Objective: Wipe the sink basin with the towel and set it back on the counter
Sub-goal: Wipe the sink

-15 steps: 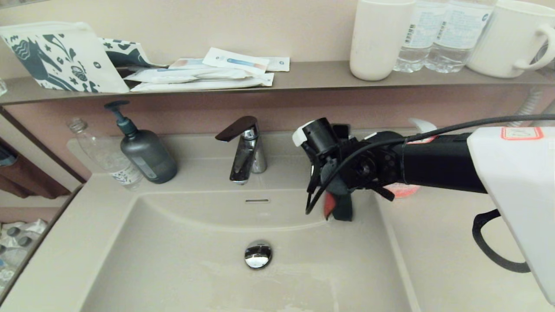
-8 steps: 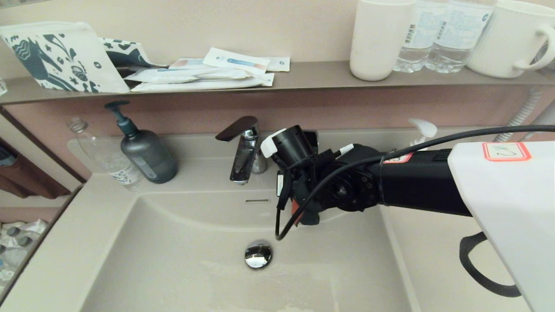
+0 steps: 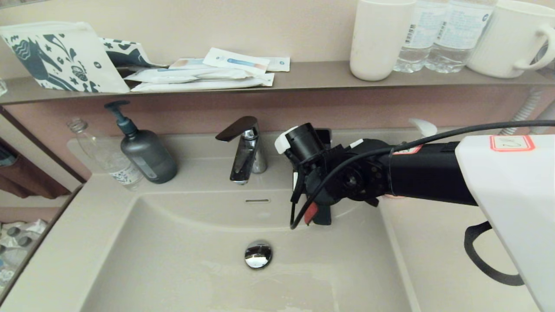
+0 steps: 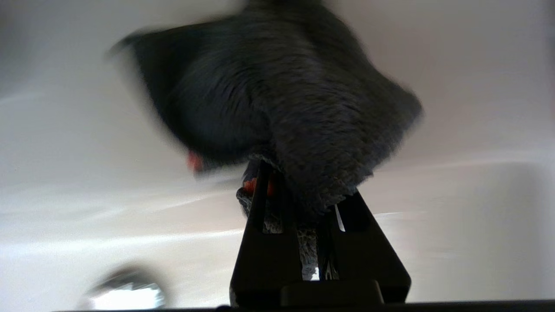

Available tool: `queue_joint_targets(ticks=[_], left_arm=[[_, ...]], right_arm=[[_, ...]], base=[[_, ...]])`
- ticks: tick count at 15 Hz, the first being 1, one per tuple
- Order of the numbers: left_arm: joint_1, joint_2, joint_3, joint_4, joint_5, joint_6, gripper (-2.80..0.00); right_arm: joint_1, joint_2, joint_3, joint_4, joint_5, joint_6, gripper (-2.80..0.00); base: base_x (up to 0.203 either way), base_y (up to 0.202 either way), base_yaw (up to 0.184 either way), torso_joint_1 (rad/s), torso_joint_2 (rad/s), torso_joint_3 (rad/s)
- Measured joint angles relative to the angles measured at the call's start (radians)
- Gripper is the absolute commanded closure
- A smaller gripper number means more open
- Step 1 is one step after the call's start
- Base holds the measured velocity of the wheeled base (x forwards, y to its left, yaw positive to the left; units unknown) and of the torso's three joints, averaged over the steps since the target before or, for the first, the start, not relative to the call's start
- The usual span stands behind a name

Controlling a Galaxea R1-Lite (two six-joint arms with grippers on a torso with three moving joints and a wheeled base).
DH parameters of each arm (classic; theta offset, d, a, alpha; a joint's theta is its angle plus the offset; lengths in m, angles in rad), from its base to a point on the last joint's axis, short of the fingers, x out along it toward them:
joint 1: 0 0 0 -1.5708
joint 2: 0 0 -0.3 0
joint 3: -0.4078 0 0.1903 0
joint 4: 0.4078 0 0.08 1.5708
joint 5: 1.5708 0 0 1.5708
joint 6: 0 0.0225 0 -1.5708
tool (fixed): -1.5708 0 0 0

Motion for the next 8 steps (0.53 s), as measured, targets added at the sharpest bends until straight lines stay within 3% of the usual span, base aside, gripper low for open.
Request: queue_joint_targets(ticks=[5,8], left_arm=[[0.000,0.000,0.000,0.000,0.000,0.000,0.00],[0.000,0.000,0.000,0.000,0.000,0.000,0.00]], right_arm=[[-0.077,-0.028,0.005,0.166,-0.072,0.071,0.00],[-0.095,-0.034,0.016,0.181,-0.084,0.083,0.00]], base=[[0.000,0.000,0.000,0.000,0.00,0.000],[0.000,0.000,0.000,0.000,0.00,0.000]])
